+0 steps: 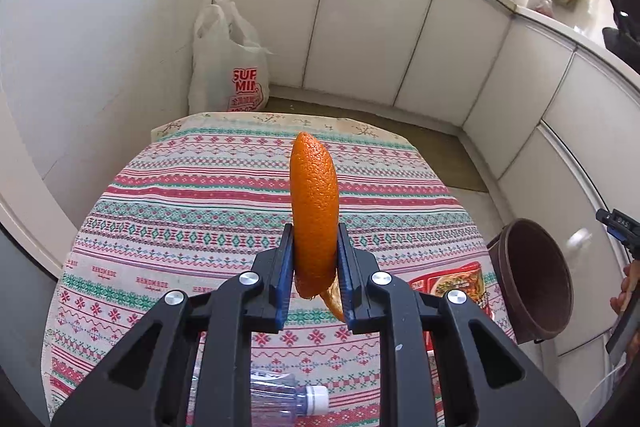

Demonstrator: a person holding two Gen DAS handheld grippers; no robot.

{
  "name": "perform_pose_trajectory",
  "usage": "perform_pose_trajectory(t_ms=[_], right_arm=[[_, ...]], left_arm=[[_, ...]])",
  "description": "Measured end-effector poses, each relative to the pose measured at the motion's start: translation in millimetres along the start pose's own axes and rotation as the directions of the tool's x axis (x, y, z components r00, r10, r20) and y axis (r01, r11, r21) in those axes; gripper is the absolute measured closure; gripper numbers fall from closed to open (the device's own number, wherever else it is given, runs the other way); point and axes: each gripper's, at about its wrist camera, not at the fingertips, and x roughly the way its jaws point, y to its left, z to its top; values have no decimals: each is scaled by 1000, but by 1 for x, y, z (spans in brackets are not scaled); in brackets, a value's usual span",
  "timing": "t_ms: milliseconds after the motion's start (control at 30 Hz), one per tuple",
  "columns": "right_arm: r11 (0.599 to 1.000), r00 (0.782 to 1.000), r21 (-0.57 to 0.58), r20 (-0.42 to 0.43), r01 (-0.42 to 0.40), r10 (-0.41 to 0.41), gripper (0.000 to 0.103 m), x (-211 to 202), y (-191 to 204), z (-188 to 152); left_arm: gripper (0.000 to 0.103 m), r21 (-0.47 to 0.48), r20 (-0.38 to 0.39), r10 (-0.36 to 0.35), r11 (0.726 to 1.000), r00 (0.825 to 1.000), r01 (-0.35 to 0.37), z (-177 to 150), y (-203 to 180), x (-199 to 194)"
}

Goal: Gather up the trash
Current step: 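Carry the peel and tissue over the brown bin and open both grippers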

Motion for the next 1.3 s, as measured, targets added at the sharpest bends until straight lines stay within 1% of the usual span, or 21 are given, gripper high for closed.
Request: perform_pose_trajectory(t_ms=[33,67,133,167,200,333,467,533,633,733,833,933,1000,1133,1267,1300], right_arm=[[1000,1000,6,17,9,-9,38,-3,-3,2],[1000,999,17,40,26,-27,32,-7,-8,4],[996,992,55,101,74,-79,6,-17,-20,6],[993,985,74,135,96,-105,7,-25,-27,6],[990,981,83,148,116,-128,7,-30,-34,8],[978,974,146,154,146,-168,7,-37,-68,15],[968,975,205,136,144,-174,7,-38,-102,18],[959,973,241,133,151,-187,7,-41,-120,18],[932,971,325,120,157,-206,7,-42,-153,15],[893,973,423,94,151,-209,7,-41,-183,11],[864,974,481,74,152,-213,7,-38,-201,6],[853,975,499,64,154,-214,7,-36,-207,3],[853,974,498,63,158,-218,7,-34,-207,4],[856,976,490,50,162,-213,7,-29,-204,6],[870,979,467,37,158,-198,7,-27,-196,8],[875,981,459,35,155,-192,7,-26,-193,9]], left_arm=[[83,5,2,-6,1000,1000,6,-1,-5,0],[83,12,4,-15,1000,1000,15,-1,-9,0],[83,35,13,-38,999,999,37,-3,-22,1],[83,49,16,-51,998,999,50,-3,-31,2],[83,62,17,-68,996,998,67,-2,-40,3],[83,132,14,-127,983,992,124,2,-90,8],[83,189,3,-228,956,974,223,15,-153,14],[83,233,6,-264,938,964,256,19,-188,16],[82,293,-8,-312,908,950,301,20,-240,23],[82,334,-37,-338,883,940,330,13,-280,31],[81,375,-67,-350,859,934,349,4,-314,41],[80,395,-99,-351,845,931,361,-4,-338,53],[80,399,-118,-343,843,932,360,-7,-347,62],[75,393,-167,-330,842,929,370,-13,-361,78],[59,391,-166,-325,845,931,365,-14,-358,76],[57,396,-161,-322,845,933,359,-15,-356,74]])
